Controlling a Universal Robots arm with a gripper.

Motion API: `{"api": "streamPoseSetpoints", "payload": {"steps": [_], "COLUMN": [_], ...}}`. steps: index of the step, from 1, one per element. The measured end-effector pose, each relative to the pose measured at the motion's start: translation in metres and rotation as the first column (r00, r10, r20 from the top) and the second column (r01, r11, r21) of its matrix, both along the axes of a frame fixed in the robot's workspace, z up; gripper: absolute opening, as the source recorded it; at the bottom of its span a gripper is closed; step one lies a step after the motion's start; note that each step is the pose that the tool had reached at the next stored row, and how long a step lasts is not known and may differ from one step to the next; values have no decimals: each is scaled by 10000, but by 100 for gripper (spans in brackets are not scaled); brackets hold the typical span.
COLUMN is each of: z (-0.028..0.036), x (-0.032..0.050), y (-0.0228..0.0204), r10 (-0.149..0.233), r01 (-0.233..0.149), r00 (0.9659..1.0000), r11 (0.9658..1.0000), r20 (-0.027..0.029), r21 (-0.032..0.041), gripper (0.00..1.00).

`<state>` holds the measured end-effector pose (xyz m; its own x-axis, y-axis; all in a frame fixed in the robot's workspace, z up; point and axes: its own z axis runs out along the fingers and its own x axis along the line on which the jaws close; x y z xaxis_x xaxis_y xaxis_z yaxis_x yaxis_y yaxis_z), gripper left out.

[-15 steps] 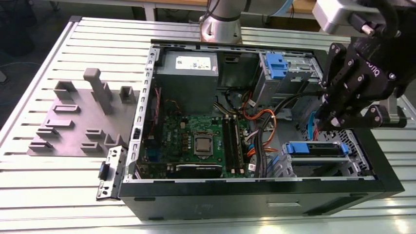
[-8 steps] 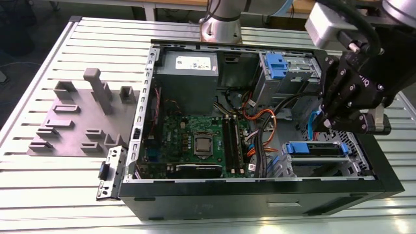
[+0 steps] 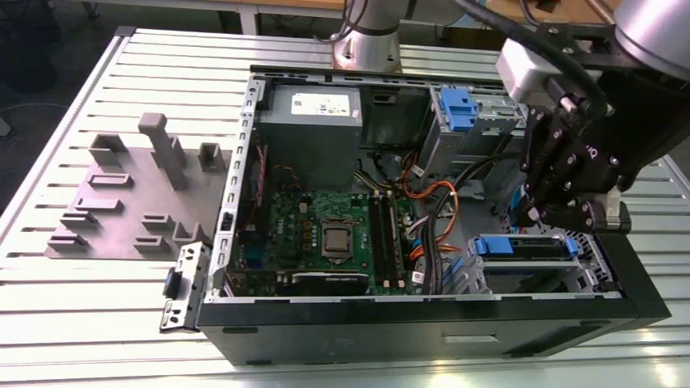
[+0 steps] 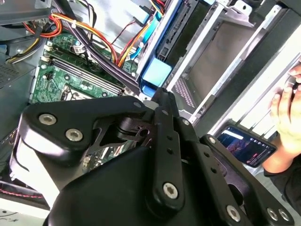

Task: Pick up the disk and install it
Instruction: 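Insert the disk into the insertion slot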

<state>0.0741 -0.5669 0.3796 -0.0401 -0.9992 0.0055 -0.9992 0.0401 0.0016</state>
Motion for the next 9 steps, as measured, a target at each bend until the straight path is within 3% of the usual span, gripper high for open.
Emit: {"api": "streamPoseSetpoints", "payload": {"steps": [9], "z": [-164], "x": [0], "y": [0], "r10": [0], "r01": [0], "r00": [10000], "r11": [10000], "r20": [0], "r21": [1], "gripper": [11]}}
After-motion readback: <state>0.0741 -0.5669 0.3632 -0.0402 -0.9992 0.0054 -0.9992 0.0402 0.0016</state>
